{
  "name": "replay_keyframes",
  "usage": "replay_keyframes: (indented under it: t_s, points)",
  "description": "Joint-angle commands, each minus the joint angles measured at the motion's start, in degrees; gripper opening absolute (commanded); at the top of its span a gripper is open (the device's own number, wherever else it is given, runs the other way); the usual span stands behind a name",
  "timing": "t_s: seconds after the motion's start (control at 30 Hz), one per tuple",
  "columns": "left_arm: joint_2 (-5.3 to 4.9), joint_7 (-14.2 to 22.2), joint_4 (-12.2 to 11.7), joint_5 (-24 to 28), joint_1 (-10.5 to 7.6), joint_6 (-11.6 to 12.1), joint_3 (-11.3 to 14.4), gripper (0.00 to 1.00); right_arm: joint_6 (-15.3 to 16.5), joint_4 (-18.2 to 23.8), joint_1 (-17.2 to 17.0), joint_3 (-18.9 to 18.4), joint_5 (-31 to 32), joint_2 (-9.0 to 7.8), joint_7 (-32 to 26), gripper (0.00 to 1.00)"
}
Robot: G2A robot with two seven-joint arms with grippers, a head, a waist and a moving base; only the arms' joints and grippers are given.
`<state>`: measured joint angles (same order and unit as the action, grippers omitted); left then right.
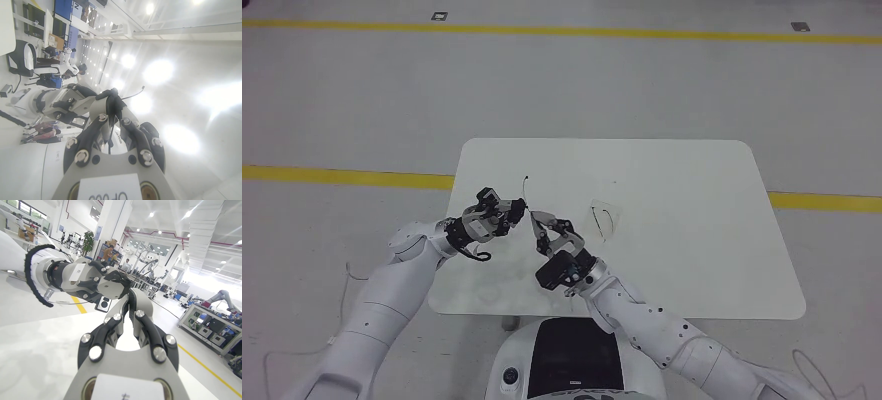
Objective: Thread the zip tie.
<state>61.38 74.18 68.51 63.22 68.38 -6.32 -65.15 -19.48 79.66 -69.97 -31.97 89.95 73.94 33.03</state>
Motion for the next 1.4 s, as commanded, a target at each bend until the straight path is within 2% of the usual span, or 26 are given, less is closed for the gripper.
replay_keyframes:
  t_s: [0.0,0.43,1.37]
  points:
    - [0.00,0.00,0.00,0.00,0.00,0.00,0.00,0.00,0.00,-0.06,-0.14,-0.22,0.00,0.02,-0.10,0.00]
    - [0.00,0.00,0.00,0.00,0.00,0.00,0.00,0.00,0.00,-0.16,-1.65,-2.48,0.00,0.14,-0.27,0.00]
    - [0.00,0.00,0.00,0.00,0.00,0.00,0.00,0.00,0.00,-0.73,-2.86,-4.41,0.00,0.38,-1.06,0.00]
